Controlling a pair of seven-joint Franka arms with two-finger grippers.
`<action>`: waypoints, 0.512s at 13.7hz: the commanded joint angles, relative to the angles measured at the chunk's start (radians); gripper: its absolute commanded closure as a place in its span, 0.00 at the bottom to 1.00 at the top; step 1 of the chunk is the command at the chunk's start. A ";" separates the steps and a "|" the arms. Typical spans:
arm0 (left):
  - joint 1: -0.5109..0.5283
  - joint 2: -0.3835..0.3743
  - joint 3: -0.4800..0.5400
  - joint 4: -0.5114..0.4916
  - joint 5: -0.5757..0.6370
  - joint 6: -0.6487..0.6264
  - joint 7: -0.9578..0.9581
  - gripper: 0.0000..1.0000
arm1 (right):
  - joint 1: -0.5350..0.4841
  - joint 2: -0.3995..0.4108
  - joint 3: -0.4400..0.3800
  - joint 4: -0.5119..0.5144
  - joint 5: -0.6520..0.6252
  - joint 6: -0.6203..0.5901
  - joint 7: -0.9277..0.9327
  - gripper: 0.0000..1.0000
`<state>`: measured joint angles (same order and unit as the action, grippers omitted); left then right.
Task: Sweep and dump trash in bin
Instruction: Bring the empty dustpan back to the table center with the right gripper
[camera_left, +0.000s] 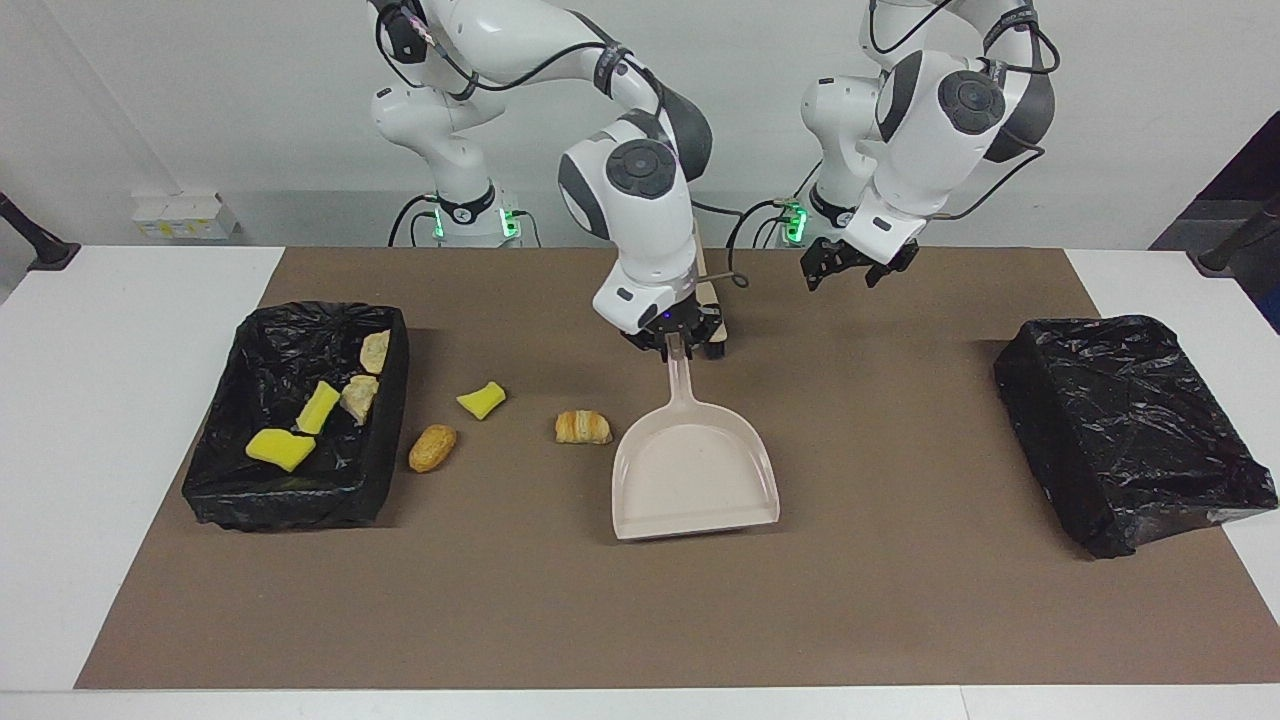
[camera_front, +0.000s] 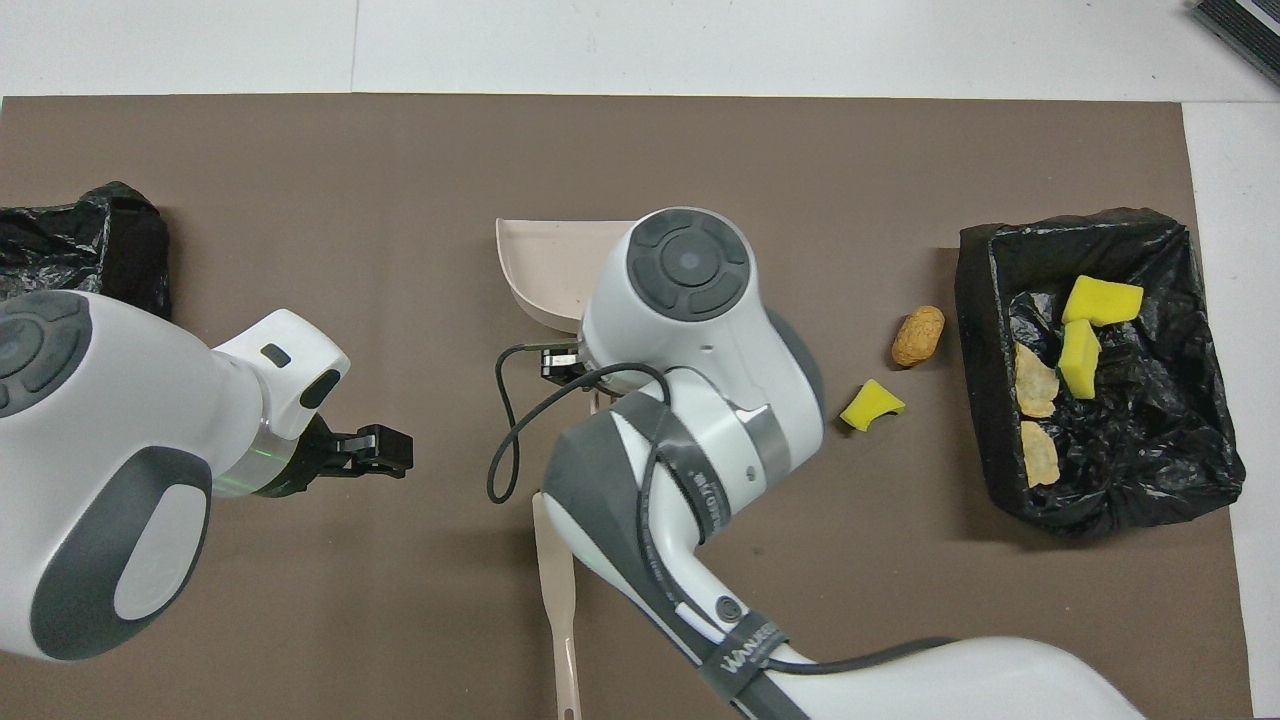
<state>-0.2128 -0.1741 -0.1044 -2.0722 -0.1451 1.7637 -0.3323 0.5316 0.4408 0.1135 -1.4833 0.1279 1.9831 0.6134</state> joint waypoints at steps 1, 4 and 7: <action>0.013 -0.010 -0.005 0.007 0.015 -0.030 0.021 0.00 | 0.045 0.082 -0.006 0.015 0.004 0.135 0.097 1.00; 0.015 -0.010 -0.005 0.009 0.015 -0.029 0.022 0.00 | 0.044 0.084 -0.005 0.018 0.003 0.137 0.153 0.01; 0.016 0.004 -0.005 0.030 0.015 -0.003 0.022 0.00 | 0.048 0.068 -0.006 0.029 -0.024 0.103 0.151 0.00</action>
<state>-0.2126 -0.1739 -0.1035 -2.0672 -0.1450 1.7620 -0.3257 0.5829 0.5267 0.1054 -1.4643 0.1236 2.1189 0.7409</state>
